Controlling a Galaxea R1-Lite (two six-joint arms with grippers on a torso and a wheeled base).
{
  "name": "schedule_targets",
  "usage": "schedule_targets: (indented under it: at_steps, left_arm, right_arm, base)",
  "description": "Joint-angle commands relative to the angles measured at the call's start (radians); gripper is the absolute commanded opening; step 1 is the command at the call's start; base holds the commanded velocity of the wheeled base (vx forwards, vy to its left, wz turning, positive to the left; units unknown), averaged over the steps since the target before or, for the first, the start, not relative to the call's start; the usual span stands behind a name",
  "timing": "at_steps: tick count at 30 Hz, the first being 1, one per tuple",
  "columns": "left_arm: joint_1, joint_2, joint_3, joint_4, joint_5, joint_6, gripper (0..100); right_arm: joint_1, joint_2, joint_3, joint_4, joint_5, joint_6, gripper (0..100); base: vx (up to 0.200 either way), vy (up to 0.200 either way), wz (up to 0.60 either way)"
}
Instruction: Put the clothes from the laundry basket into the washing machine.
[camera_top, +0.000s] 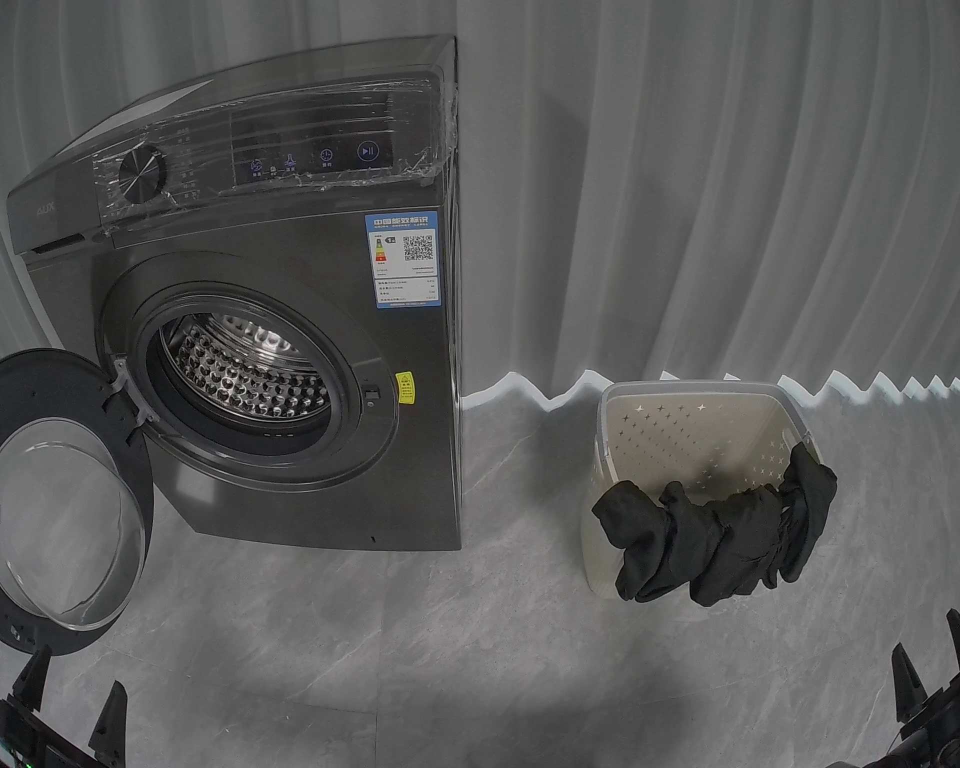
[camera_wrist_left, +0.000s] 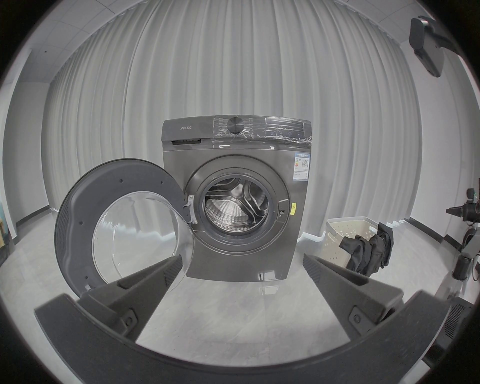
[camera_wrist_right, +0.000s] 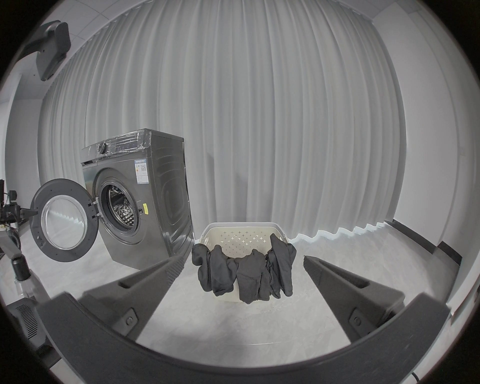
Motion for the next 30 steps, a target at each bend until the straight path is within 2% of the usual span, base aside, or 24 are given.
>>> schedule_targets:
  at_steps: [1, 20, 30]
  left_arm:
    - [0.0, -0.018, 0.016, 0.0, 0.0, -0.001, 100]
    - [0.0, -0.018, 0.016, 0.0, 0.0, 0.001, 100]
    - [0.0, -0.018, 0.016, 0.0, 0.0, 0.001, 100]
  right_arm:
    - [0.001, -0.016, 0.018, 0.0, 0.0, 0.0, 100]
    - [0.001, -0.016, 0.018, 0.0, 0.0, 0.0, 100]
    - [0.001, -0.016, 0.018, 0.0, 0.0, 0.0, 100]
  base:
    - [0.0, -0.2, 0.0]
    - [0.0, -0.011, 0.0]
    - [0.0, -0.2, 0.0]
